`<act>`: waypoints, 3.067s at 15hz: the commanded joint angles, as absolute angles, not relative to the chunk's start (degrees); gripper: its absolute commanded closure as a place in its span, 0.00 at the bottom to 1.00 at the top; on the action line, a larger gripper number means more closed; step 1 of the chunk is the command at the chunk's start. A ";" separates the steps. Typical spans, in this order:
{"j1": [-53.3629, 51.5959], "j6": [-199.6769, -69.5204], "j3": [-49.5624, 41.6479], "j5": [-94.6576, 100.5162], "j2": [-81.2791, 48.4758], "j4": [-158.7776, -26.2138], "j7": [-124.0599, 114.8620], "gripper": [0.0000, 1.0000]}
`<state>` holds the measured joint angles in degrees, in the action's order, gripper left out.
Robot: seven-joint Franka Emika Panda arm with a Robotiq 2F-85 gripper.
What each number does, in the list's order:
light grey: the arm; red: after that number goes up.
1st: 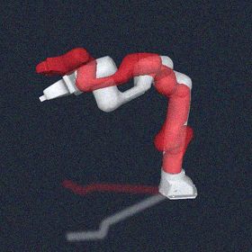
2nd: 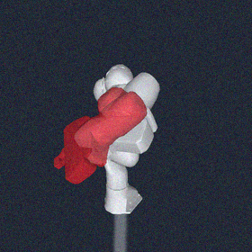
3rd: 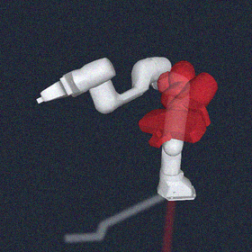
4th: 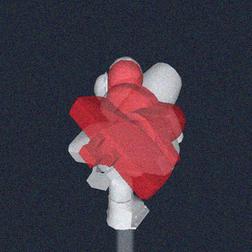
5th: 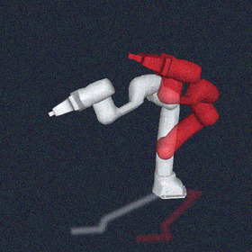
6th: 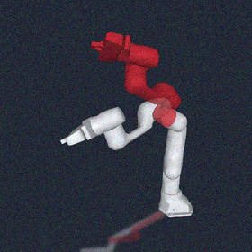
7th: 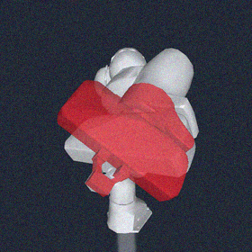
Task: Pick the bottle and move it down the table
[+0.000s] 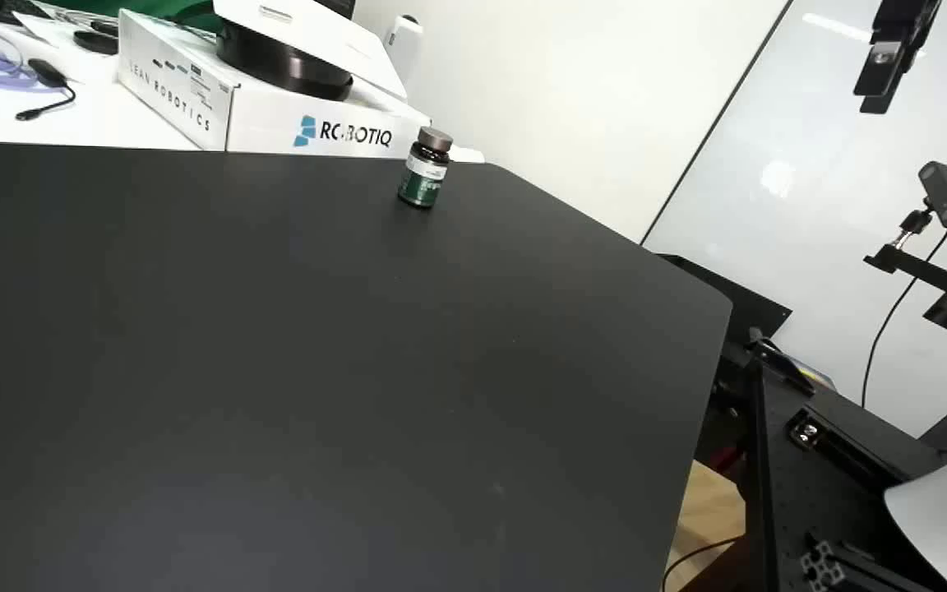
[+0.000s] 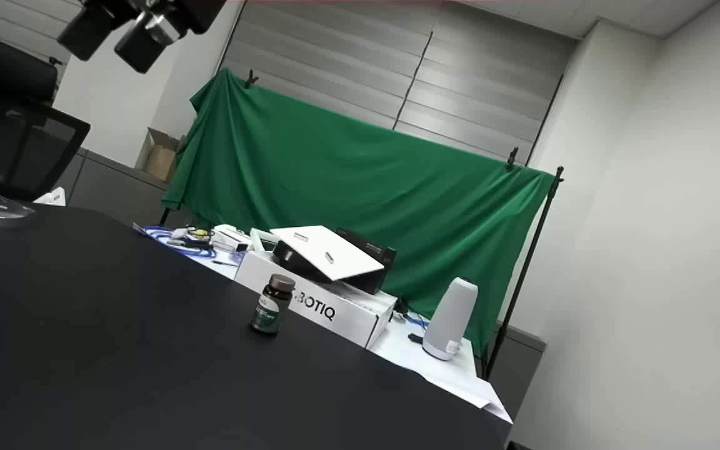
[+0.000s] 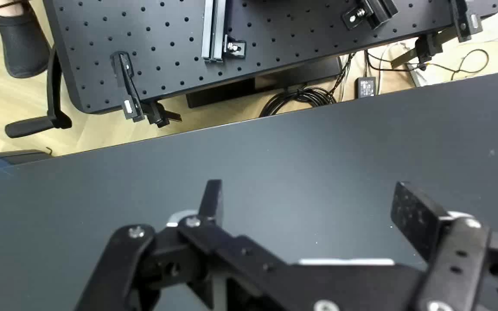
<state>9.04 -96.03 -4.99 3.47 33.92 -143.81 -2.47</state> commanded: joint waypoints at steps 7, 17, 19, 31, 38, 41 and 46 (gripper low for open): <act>8.67 -95.96 -5.32 3.62 33.91 -143.74 -2.62 0.00; 8.76 -108.54 -5.26 5.28 25.25 -136.69 -2.44 0.00; 8.75 -112.47 -5.45 5.59 19.60 -132.00 -2.43 0.00; 8.11 -109.48 -6.27 3.49 -10.77 -93.10 -3.31 0.00; 8.04 -111.20 -6.35 3.53 -10.28 -94.99 -2.18 0.00; 8.04 -111.12 -6.35 3.50 -10.28 -94.91 -2.18 0.00; 7.08 -117.46 -5.64 2.59 -17.49 -90.67 -4.34 0.00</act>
